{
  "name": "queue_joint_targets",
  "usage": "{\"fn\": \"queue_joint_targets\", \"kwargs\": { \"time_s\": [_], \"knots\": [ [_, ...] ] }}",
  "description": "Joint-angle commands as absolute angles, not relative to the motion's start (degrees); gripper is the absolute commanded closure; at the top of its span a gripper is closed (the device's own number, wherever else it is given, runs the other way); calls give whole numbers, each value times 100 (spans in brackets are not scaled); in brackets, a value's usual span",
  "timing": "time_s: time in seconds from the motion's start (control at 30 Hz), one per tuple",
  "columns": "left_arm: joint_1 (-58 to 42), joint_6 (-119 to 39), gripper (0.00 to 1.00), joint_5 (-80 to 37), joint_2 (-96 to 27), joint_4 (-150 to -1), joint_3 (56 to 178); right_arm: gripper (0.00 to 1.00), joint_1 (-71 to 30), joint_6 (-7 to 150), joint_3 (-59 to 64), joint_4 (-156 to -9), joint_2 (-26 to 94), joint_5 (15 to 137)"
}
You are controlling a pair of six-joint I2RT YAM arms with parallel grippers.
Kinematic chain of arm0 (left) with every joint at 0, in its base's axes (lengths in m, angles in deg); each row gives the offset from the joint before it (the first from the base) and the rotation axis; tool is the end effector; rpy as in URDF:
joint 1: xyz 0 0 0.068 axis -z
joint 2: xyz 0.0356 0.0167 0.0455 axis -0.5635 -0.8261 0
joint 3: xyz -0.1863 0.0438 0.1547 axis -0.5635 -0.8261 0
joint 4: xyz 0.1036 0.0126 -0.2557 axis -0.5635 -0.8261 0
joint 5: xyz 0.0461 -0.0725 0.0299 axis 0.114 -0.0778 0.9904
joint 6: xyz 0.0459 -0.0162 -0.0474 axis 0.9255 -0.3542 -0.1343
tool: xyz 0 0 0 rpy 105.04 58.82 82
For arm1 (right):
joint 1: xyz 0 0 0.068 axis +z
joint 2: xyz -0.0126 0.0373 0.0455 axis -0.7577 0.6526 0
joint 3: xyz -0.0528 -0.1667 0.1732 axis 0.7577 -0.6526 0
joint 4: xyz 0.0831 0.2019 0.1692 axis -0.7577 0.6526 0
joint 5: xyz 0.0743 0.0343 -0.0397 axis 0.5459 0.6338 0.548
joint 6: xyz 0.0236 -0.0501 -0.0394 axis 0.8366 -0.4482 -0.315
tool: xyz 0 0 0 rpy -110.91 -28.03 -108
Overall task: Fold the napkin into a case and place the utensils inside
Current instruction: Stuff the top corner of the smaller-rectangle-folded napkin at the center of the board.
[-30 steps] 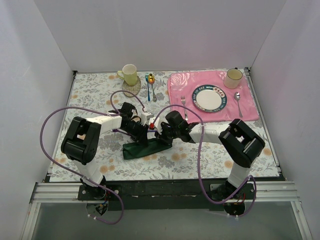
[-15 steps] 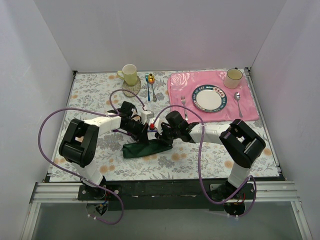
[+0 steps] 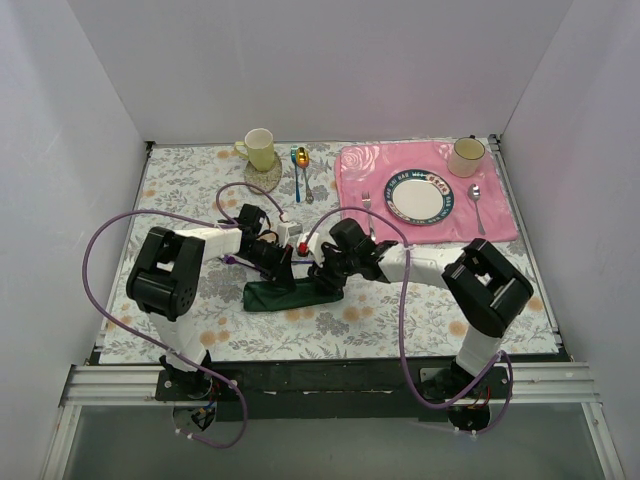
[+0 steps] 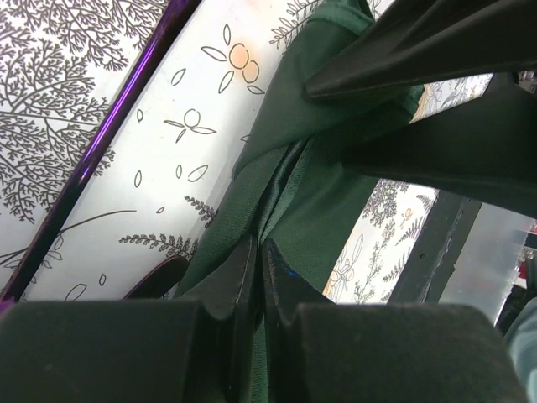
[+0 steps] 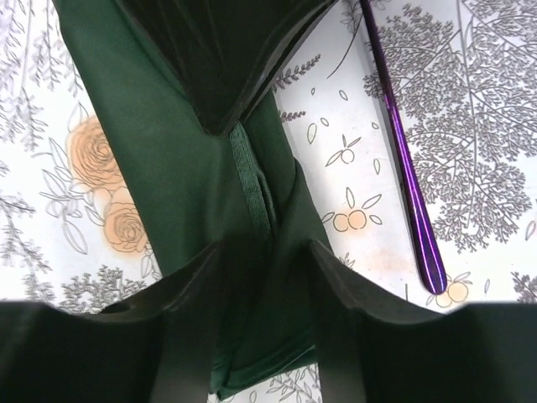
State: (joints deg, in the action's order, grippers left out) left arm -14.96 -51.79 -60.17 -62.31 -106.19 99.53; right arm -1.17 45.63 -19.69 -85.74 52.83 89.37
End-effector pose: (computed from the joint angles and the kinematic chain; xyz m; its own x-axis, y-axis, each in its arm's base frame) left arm 0.2854 -0.1425 0.0790 -0.9953 0.0629 0.0735 -0.0126 0.6689 -0.7432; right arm 0.2356 0.2925 0.1135 -0.1466 -0.6241 -0.7675 -0.9731 0.2304 -0.0015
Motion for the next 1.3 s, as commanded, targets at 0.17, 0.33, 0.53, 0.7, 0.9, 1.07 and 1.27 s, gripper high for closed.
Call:
{"fn": "queue_joint_targets", "kwargs": {
  "time_s": [0.17, 0.33, 0.53, 0.7, 0.9, 1.07, 1.27],
  "knots": [
    [-1496, -5072, 100, -5709, -6465, -10574, 9930, 40, -66, 4992, -1302, -7874, 4709, 8019],
    [-1496, -5115, 100, -5770, -6570, -10618, 10000, 43, 101, 4658, -1486, -7803, 4718, 7851],
    [-1496, -5116, 100, -5770, -6623, -10688, 10044, 44, 312, 4552, -1688, -7944, 4928, 7702],
    [-1514, -5098, 100, -5770, -6605, -10705, 10036, 45, 417, 4307, -1821, -8172, 5148, 7159],
    [-1514, -5080, 100, -5788, -6614, -10705, 10001, 64, 619, 4016, -2075, -8532, 5236, 6332],
    [-1531, -5098, 100, -5788, -6632, -10697, 10009, 92, 847, 3893, -2155, -8673, 5254, 5918],
    [-1593, -5168, 100, -5840, -6562, -10706, 10027, 99, 979, 3849, -2181, -8744, 5377, 5575]
  ]
}}
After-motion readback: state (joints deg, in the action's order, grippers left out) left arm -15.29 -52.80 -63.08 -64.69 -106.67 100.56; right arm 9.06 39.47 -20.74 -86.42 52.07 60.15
